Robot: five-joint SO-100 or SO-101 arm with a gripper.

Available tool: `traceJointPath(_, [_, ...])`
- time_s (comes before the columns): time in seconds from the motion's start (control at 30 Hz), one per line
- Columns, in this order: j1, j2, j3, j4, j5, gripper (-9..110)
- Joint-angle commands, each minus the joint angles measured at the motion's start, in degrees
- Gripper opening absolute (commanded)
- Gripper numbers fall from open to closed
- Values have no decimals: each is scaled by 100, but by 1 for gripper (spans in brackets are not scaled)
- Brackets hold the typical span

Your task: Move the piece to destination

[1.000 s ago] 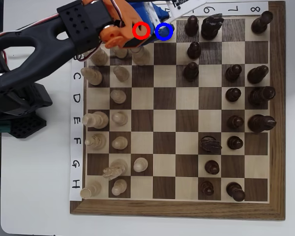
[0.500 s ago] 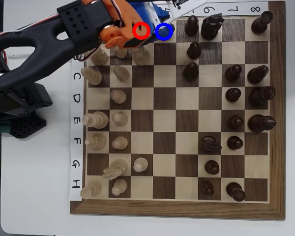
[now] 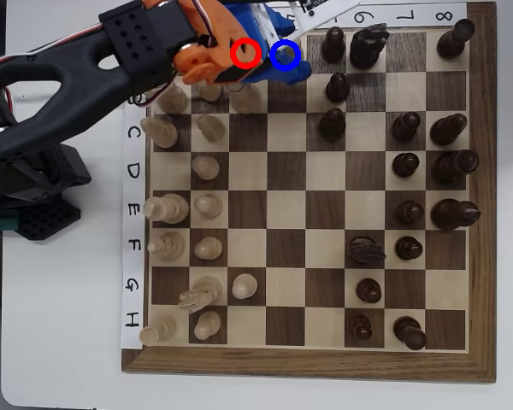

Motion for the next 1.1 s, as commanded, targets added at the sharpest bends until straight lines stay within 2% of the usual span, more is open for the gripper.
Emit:
traceJointPath(0.0, [-211, 905, -791, 167, 598, 27])
traceJointPath(0.37, [-554, 2435, -993, 914, 536, 25])
traceJointPath(0.53, [-659, 2962, -1635, 1450, 44, 26])
traceJointPath(0.77, [-369, 3533, -2443, 2268, -2180, 23])
traceJointPath(1.07, [562, 4166, -3146, 2531, -5607, 22])
